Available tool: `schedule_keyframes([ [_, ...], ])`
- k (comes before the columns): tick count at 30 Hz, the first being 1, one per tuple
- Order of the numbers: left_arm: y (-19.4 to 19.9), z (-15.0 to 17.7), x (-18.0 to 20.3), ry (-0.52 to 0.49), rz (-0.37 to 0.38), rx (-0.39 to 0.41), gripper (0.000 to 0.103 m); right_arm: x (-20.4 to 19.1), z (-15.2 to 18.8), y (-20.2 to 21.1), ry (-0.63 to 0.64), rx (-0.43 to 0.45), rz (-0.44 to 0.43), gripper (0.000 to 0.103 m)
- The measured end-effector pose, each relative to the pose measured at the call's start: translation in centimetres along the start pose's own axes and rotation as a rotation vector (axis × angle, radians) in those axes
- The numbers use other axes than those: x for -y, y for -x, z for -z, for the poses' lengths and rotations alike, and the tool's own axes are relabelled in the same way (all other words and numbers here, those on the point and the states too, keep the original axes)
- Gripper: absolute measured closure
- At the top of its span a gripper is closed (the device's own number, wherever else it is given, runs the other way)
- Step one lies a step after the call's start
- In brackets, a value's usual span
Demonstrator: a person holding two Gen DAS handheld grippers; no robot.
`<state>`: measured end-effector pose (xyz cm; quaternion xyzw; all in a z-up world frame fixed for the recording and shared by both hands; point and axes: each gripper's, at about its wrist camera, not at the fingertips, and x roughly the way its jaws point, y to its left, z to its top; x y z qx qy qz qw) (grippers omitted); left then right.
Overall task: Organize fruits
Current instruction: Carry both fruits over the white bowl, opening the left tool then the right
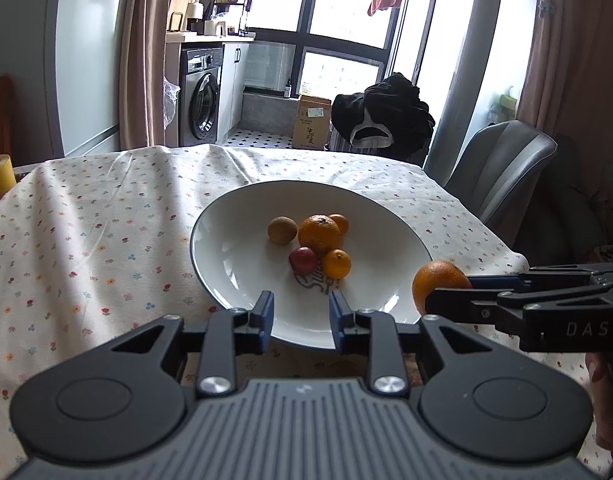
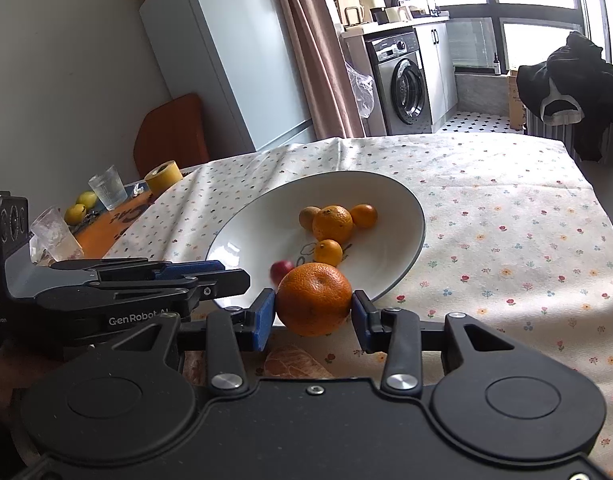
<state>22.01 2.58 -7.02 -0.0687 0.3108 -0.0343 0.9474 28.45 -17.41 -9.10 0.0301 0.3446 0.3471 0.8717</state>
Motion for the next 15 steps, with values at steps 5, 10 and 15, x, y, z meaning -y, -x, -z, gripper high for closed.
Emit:
schedule_keyframes([
  [5,1.5,0.1,-0.7,0.017,-0.022,0.016,0.049,-0.1,0.0,-0.1,-0.004,0.003,0.003,0.064],
  [10,2.8,0.4,-1.1,0.017,-0.038,0.031,0.028,-0.5,-0.1,-0.2,0.002,0.007,0.003,0.064],
  [15,3.5,0.9,-1.4,0.023,-0.056,0.022,0.02,-0.8,-0.4,-0.4,-0.005,0.023,0.002,0.058],
])
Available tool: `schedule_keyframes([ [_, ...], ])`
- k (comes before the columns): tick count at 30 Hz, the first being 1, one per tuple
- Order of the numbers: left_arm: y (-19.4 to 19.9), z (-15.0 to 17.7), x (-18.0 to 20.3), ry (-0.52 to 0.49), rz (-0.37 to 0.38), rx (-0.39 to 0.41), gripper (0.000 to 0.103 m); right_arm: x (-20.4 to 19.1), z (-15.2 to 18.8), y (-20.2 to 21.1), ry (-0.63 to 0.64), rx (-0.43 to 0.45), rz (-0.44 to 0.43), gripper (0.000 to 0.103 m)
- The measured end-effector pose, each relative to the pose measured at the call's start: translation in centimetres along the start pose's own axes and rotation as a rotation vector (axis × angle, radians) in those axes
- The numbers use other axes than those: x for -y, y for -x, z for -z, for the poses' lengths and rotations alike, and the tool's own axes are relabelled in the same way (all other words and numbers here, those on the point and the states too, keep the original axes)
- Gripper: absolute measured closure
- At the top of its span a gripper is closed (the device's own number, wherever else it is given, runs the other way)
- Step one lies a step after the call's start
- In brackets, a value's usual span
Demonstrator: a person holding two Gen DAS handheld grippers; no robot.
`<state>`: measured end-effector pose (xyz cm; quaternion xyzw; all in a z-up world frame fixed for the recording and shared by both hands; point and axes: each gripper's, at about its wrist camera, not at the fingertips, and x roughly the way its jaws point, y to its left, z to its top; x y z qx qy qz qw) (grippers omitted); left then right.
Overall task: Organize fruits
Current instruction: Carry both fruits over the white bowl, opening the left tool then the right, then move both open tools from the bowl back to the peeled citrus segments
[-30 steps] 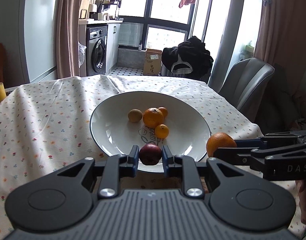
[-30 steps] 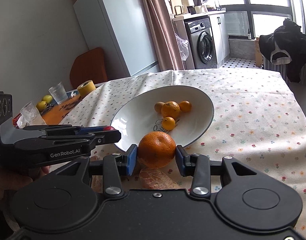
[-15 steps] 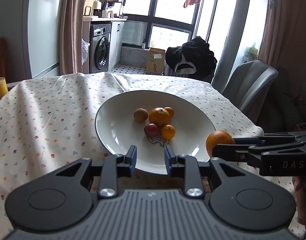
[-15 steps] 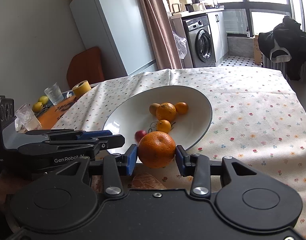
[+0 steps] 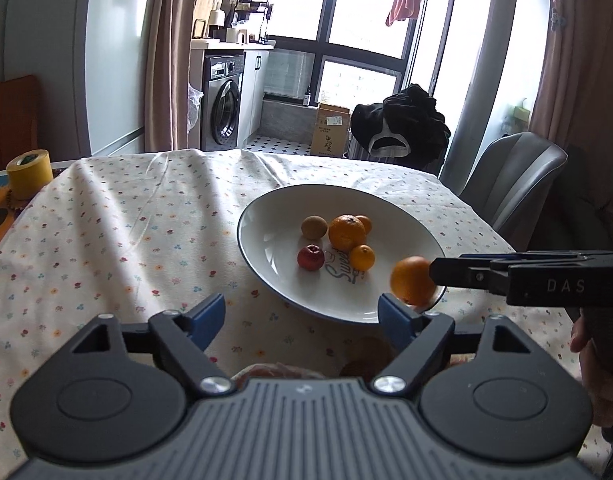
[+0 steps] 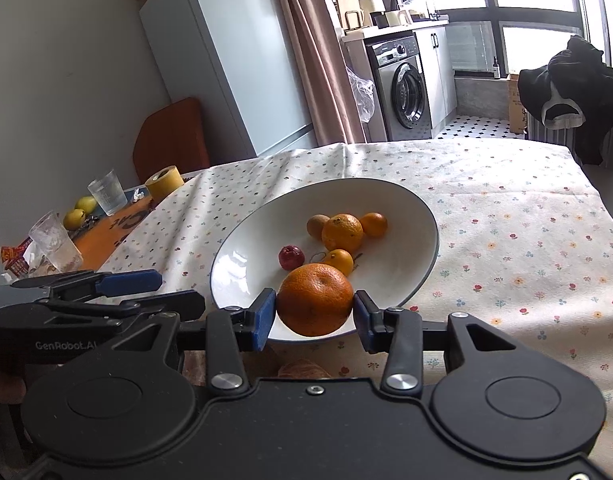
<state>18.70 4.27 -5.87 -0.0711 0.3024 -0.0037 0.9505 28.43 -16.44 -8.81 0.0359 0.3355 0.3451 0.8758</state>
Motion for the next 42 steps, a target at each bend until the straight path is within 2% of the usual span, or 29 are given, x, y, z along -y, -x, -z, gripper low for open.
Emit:
schedule_keyframes([
  [1,0.2,0.1,-0.1,0.002,-0.004,0.001,0.019,-0.1,-0.1,0.1,0.002,0.011,0.001,0.054],
  [5,1.0,0.6,-0.6,0.023,-0.011,0.003,0.012,-0.5,-0.2,0.7,0.014,0.021,0.001,0.052],
  [12,2.2,1.2,-1.0,0.032,-0.018,0.009,0.01,-0.3,0.5,2.1,-0.003,0.025,0.006,0.047],
  [19,3.7,1.6,-1.0,0.038,-0.024,0.018,0.01,-0.1,1.3,3.3,-0.015,0.035,0.012,0.038],
  [27,5.1,1.8,-1.2,0.071,-0.029,0.023,0.009,-0.3,1.9,4.8,-0.008,0.05,0.011,0.018],
  [31,5.6,2.1,-1.1,0.079,-0.025,0.022,0.008,-0.6,2.3,5.5,-0.003,0.06,0.013,0.003],
  [33,6.0,2.3,-1.0,0.08,-0.026,0.025,0.008,-0.6,2.4,5.7,-0.003,0.062,0.011,0.0],
  [42,6.7,3.4,-0.5,0.08,-0.031,0.018,0.008,-0.5,3.5,6.4,-0.011,0.054,0.04,0.0],
])
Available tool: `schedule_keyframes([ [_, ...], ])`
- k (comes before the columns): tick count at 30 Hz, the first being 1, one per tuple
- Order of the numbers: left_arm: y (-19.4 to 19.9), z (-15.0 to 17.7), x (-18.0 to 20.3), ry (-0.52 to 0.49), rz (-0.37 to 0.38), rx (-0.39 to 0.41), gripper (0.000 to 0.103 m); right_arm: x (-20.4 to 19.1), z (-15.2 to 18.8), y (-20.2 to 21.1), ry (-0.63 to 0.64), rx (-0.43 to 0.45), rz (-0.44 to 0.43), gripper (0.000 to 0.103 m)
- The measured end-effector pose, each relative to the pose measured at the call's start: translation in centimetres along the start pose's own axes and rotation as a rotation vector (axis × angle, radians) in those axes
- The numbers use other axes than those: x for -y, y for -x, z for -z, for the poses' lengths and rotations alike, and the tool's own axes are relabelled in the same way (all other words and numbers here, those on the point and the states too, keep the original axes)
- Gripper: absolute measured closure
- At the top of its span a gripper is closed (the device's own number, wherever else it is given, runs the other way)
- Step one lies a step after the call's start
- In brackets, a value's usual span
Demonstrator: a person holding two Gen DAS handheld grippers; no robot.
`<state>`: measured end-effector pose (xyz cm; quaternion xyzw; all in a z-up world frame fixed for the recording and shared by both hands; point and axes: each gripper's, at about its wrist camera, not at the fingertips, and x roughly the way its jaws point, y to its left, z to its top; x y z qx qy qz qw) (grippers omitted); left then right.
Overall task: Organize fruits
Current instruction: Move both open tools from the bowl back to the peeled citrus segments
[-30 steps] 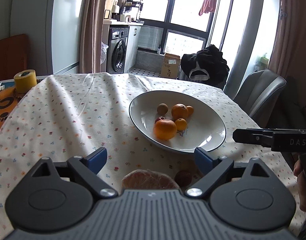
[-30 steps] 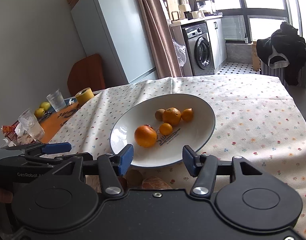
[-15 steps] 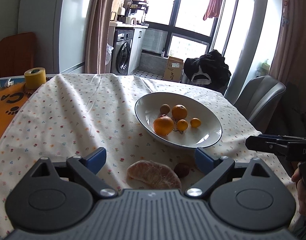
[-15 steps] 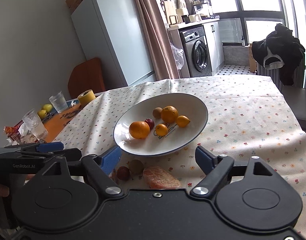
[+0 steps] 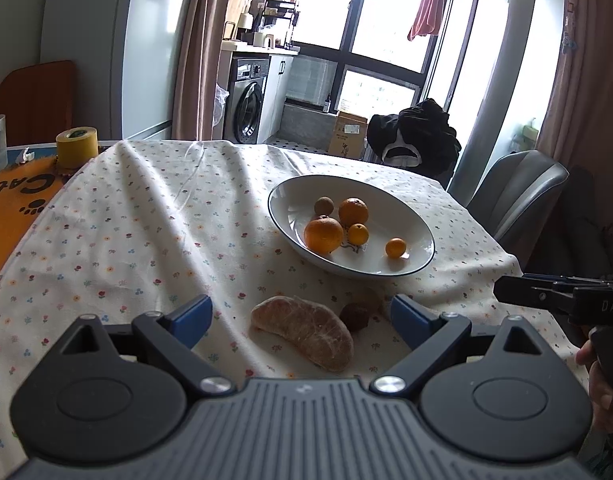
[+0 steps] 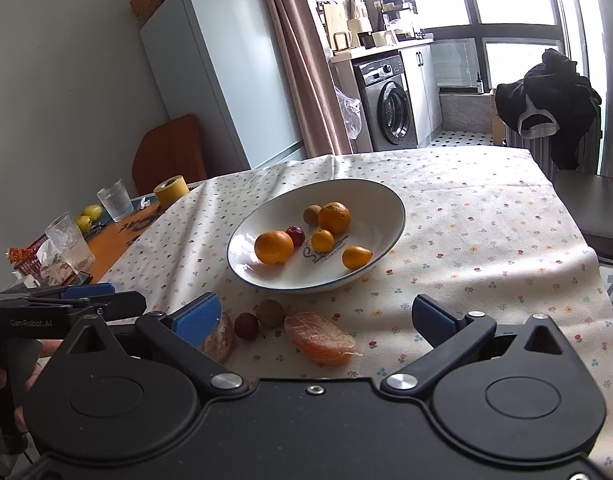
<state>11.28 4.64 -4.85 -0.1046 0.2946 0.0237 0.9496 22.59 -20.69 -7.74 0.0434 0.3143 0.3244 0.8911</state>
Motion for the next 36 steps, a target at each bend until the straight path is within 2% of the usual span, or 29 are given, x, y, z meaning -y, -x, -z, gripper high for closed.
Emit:
schedule_keyframes([
  [21,-1.1,1.6,0.7,0.017,0.012,-0.016,0.008,0.9,2.2,0.3,-0.034,-0.016,-0.015,0.0],
  [28,-2.3,1.7,0.7,0.055,0.014,-0.053,0.008,1.0,2.3,-0.3,-0.034,-0.028,-0.025,0.0],
  [36,-3.7,2.2,1.1,0.048,0.029,-0.082,0.011,0.8,2.6,-1.1,-0.028,-0.048,-0.043,0.0],
])
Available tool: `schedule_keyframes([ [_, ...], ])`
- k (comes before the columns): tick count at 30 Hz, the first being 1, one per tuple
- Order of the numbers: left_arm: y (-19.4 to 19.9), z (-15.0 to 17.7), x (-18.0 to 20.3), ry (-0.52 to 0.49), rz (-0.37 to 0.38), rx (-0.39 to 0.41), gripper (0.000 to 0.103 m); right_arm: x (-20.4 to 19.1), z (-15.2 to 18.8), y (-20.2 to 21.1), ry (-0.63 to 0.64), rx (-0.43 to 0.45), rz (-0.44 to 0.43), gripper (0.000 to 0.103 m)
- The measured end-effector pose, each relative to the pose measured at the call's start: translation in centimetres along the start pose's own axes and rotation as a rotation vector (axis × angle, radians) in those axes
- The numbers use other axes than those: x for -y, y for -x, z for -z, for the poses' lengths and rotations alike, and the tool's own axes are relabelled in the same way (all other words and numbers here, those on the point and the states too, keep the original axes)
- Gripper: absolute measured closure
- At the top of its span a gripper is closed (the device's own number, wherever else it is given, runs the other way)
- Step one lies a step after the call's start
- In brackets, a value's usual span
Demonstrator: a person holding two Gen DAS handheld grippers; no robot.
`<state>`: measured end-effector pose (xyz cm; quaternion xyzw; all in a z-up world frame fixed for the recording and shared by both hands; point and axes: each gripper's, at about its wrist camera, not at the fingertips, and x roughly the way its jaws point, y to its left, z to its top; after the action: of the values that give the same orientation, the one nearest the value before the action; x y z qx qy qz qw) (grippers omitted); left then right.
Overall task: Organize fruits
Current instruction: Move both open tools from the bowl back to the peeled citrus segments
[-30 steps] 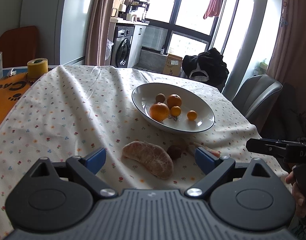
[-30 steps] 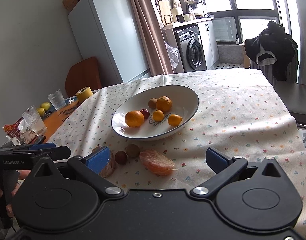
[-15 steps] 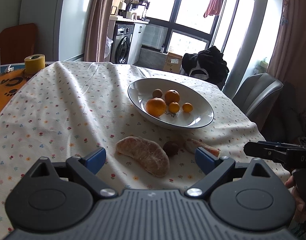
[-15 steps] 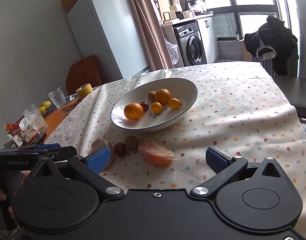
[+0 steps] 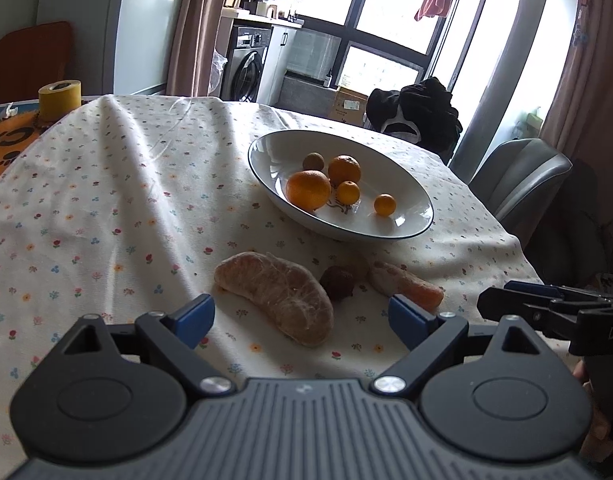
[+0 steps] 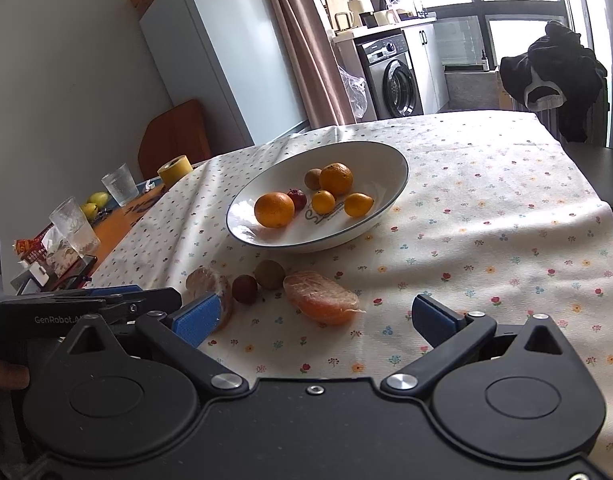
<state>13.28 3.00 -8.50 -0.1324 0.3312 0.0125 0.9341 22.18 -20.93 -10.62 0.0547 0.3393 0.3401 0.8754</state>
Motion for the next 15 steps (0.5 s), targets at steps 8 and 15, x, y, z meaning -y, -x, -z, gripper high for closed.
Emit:
schedule_keyframes([
  [8,-2.1,0.0,0.3,0.001,0.003,-0.037,0.025,0.0,0.1,-0.7,0.007,-0.012,-0.01,0.0],
  [15,-3.4,0.1,0.8,-0.045,-0.065,-0.04,0.033,0.6,0.0,-0.9,-0.007,-0.017,-0.005,0.0],
])
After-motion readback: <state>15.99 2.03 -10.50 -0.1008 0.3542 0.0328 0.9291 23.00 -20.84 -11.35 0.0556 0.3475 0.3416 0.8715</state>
